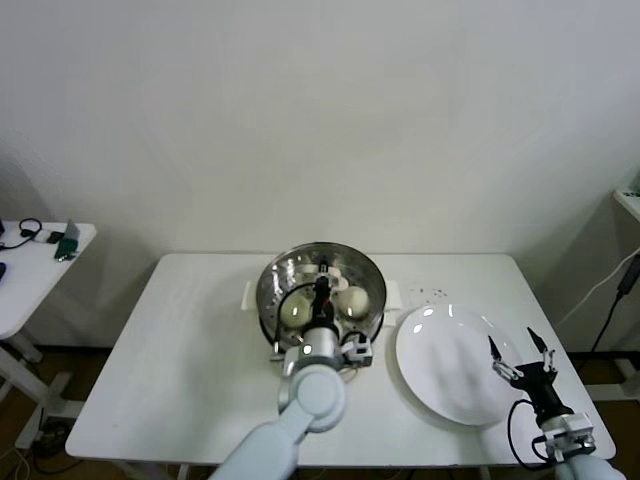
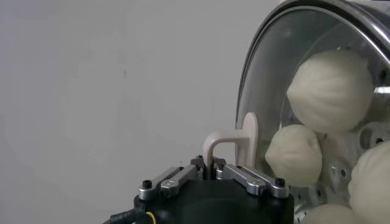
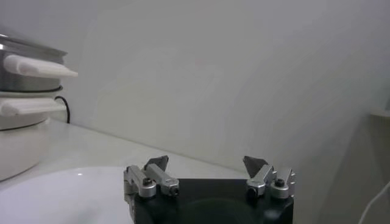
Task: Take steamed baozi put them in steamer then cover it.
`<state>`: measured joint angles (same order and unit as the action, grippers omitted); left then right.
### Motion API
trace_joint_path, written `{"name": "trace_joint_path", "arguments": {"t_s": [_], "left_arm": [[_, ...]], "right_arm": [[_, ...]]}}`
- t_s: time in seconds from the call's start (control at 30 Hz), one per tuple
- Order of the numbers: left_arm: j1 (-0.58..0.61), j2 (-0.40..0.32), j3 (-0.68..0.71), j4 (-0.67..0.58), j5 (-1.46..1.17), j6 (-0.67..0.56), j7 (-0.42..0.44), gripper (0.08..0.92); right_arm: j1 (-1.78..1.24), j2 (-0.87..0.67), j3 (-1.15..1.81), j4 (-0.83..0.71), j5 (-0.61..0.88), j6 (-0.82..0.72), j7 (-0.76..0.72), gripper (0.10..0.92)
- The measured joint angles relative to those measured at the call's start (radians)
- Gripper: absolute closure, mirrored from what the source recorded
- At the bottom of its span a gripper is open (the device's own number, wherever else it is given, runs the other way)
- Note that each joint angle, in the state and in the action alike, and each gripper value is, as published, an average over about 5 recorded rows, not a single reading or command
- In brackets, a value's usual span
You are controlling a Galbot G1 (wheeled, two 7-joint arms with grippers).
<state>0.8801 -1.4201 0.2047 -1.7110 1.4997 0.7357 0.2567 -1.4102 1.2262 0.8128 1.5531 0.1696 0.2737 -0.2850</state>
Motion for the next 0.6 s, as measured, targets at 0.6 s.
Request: {"name": "trace_joint_path", "arguments": {"t_s": [0.6], "left_arm": [[0.01,0.031,-0.006,-0.048,-0.062,0.001,-0.005,0.578]], "right_arm": [[-0.005,0.001,0.011,0.014,0.013,-0.035,-0.001,0.203]]}}
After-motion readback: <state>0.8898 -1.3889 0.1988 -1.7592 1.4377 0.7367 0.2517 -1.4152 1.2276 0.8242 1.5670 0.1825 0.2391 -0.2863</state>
